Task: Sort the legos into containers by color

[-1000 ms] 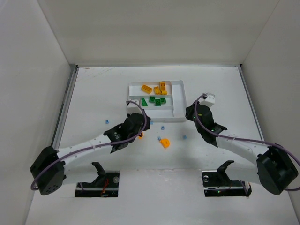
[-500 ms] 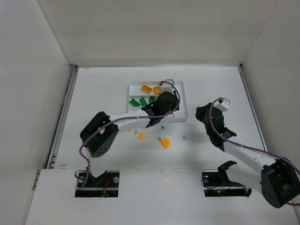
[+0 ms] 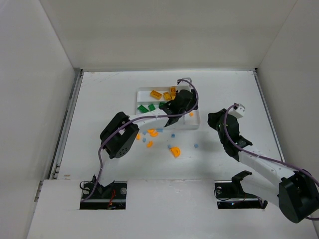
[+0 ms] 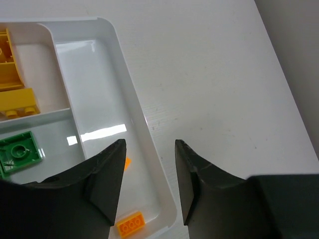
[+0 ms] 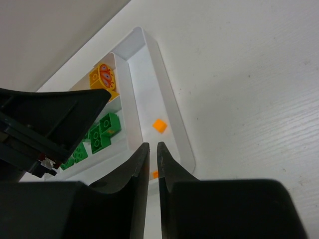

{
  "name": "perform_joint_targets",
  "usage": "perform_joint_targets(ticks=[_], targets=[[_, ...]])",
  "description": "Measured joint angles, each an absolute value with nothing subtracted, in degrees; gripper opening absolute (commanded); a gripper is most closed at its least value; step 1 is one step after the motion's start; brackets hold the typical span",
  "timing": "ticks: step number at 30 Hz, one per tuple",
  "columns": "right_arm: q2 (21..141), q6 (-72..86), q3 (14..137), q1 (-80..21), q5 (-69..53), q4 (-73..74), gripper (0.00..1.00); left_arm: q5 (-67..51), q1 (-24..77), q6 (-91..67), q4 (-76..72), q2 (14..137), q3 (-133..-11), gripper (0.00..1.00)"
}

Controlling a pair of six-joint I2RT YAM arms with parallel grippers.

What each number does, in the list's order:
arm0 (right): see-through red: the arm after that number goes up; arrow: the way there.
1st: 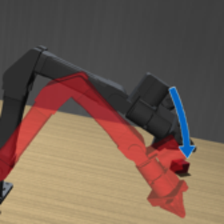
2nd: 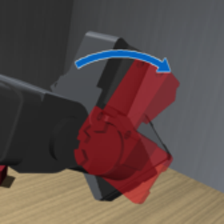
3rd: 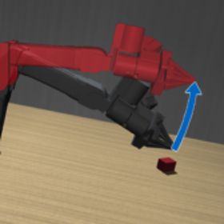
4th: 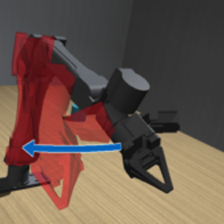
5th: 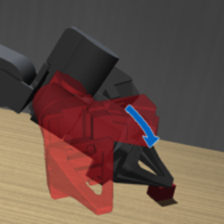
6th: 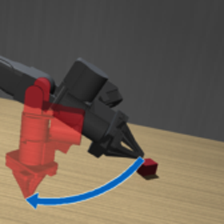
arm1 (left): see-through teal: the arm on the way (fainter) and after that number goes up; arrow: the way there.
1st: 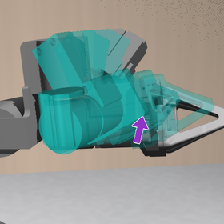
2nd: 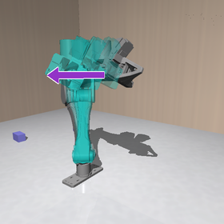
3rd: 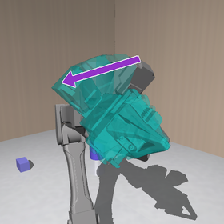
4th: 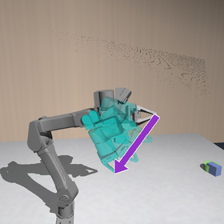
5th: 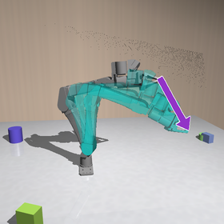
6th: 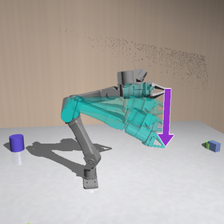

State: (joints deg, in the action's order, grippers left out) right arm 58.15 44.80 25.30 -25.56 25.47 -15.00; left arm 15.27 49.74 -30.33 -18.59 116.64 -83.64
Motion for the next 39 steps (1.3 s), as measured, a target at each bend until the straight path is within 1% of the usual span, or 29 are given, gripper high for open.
perform_joint_targets(ticks=[2, 4, 6, 9, 13, 16, 19, 22, 25, 29, 34, 39], targets=[[58.15, 44.82, 25.30, -25.56, 25.45, -15.00, 0.18, 15.27, 49.56, -30.11, -18.61, 116.51, -83.57, 0.38], [58.15, 44.77, 25.30, -25.56, 25.45, -15.03, 0.18, 15.20, 49.39, -29.74, -19.07, 115.59, -82.02, 0.33], [58.22, 44.56, 25.32, -25.63, 25.36, -15.09, 0.19, 15.22, 49.25, -29.17, -19.33, 112.49, -77.36, 0.30], [59.05, 43.38, 25.45, -27.05, 24.51, -15.29, 0.19, 15.40, 49.23, -28.75, -20.23, 103.72, -65.60, 0.26], [63.42, 40.29, 27.77, -32.73, 22.83, -15.59, 0.20, 18.44, 50.11, -28.73, -21.04, 88.16, -48.34, 0.26], [68.47, 36.64, 31.46, -39.16, 20.80, -15.90, 0.21, 23.77, 52.49, -28.95, -20.40, 75.37, -36.91, 0.27], [73.12, 33.34, 35.14, -45.12, 18.83, -16.60, 0.22, 28.49, 54.28, -30.13, -17.23, 64.01, -29.74, 0.29], [77.93, 30.30, 38.76, -49.95, 17.04, -17.23, 0.25, 31.77, 53.34, -32.25, -14.57, 57.84, -26.48, 0.31], [81.95, 27.77, 40.99, -53.01, 15.64, -17.21, 0.27, 32.77, 50.48, -34.63, -11.88, 56.38, -23.92, 0.31], [85.73, 25.58, 42.68, -55.27, 14.06, -16.93, 0.30, 32.08, 45.87, -36.36, -9.47, 57.87, -21.15, 0.33], [88.36, 24.08, 44.53, -56.36, 12.62, -16.51, 0.30, 28.93, 42.46, -36.51, -10.83, 63.53, -21.02, 0.36], [89.58, 22.94, 45.74, -57.08, 11.62, -15.44, 0.29, 26.63, 41.15, -36.16, -14.20, 67.51, -21.02, 0.35]])
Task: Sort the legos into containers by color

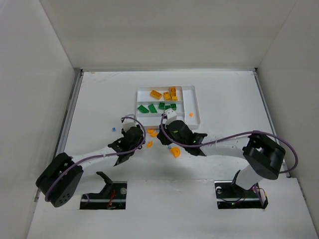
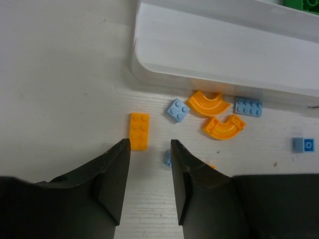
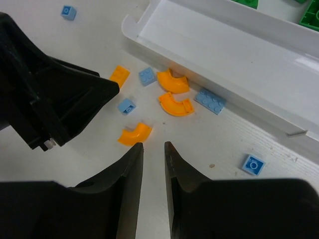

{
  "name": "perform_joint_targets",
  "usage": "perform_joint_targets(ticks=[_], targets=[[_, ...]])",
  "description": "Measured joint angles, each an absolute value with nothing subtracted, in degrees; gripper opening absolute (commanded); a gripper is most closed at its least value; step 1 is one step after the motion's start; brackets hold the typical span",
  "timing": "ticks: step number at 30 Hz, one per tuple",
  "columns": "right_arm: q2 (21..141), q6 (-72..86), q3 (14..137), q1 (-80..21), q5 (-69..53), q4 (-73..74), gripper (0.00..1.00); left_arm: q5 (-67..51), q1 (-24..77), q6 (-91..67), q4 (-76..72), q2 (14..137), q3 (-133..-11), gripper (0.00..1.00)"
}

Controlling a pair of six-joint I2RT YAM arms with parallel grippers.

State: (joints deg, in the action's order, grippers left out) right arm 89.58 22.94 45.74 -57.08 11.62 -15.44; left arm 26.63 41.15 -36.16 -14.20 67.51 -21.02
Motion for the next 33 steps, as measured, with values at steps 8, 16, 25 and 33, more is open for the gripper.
perform_joint_targets(ticks=[8, 16, 25, 33], targets=[[89.82, 21.96, 46.15, -57.10, 11.09, -13.63, 0.29, 25.82, 39.83, -35.44, -17.34, 72.38, -21.04, 0.32], [89.23, 22.48, 46.02, -57.08, 11.14, -11.92, 0.45, 26.37, 38.81, -34.74, -19.03, 74.94, -21.41, 0.25], [74.19, 27.62, 35.40, -56.97, 13.67, -6.85, 0.74, 25.36, 37.74, -33.82, -19.75, 73.06, -21.45, 0.15], [70.26, 31.55, 33.63, -58.46, 15.75, -0.30, 0.82, 24.32, 38.89, -33.74, -18.59, 62.30, -21.39, 0.14]])
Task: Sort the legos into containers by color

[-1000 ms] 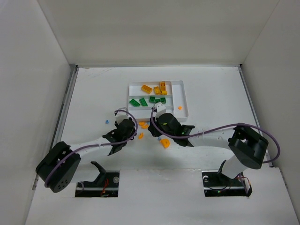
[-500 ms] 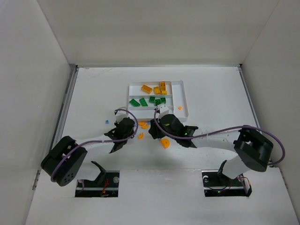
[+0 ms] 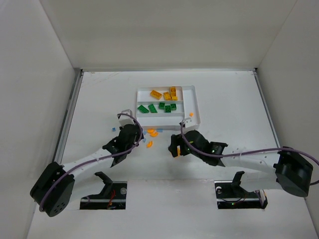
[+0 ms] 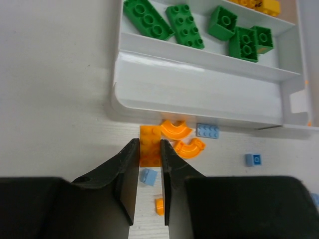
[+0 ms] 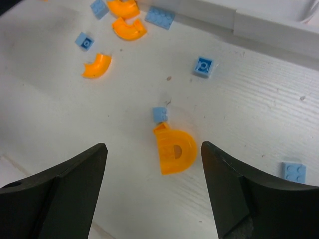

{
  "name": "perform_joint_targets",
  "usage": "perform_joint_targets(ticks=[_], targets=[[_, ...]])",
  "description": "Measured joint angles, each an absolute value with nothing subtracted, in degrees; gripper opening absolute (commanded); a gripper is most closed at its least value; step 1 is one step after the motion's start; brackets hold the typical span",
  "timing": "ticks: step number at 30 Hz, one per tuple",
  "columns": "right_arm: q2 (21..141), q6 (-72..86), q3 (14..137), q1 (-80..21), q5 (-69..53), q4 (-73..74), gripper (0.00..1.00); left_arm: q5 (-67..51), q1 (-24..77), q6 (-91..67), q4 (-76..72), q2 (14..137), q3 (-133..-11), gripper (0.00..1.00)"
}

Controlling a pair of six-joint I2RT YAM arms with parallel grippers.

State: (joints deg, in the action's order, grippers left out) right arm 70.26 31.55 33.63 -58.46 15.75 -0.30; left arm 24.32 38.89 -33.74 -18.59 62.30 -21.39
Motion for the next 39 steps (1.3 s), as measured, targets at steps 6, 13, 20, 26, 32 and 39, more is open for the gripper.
perform_joint_targets(ticks=[6, 13, 20, 26, 32, 39], targets=[[73.78, 32.84, 33.58, -59.68, 15.84, 1.89, 0.77, 23.14, 41.85, -33.78, -16.43, 59.29, -22.85, 0.15], [79.83, 33.23, 34.11, -59.68, 15.59, 2.87, 0.71, 21.82, 44.75, -33.95, -16.14, 59.20, -25.26, 0.15], [82.94, 33.23, 36.03, -59.57, 15.90, 2.50, 0.56, 21.15, 46.39, -34.68, -16.01, 58.94, -25.30, 0.15], [84.09, 33.61, 36.34, -58.78, 15.92, 0.86, 0.39, 19.73, 46.65, -35.03, -16.34, 58.92, -26.74, 0.16], [81.97, 35.11, 34.68, -58.37, 15.86, 0.89, 0.36, 18.24, 47.13, -35.09, -17.91, 61.12, -29.34, 0.16], [71.16, 36.58, 31.53, -57.28, 15.81, 2.00, 0.36, 16.19, 48.05, -35.20, -21.39, 69.14, -34.65, 0.16]])
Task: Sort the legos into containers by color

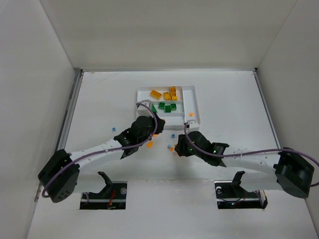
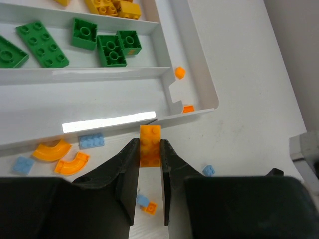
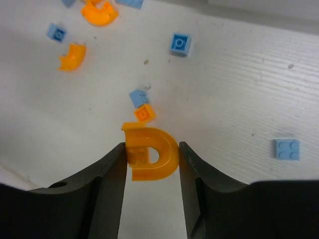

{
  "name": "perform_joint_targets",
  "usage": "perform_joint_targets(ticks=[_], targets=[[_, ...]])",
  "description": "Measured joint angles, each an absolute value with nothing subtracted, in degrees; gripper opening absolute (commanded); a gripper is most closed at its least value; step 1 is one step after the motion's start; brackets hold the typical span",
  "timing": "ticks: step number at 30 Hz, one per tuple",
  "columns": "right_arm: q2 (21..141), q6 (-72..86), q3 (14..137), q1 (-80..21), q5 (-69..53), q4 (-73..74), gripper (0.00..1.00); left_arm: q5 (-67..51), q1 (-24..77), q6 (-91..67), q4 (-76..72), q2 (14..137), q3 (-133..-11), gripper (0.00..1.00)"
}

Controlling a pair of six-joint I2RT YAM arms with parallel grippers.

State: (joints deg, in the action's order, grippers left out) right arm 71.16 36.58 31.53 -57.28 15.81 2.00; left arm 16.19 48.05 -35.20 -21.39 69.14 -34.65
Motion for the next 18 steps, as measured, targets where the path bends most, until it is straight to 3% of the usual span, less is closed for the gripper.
perform_joint_targets(ticks=[18], targets=[[42.35, 44.66, 23.33, -40.91, 19.79, 7.73, 0.34, 8.36, 47.16, -36.12, -31.64, 108.51, -66.70, 0.19]])
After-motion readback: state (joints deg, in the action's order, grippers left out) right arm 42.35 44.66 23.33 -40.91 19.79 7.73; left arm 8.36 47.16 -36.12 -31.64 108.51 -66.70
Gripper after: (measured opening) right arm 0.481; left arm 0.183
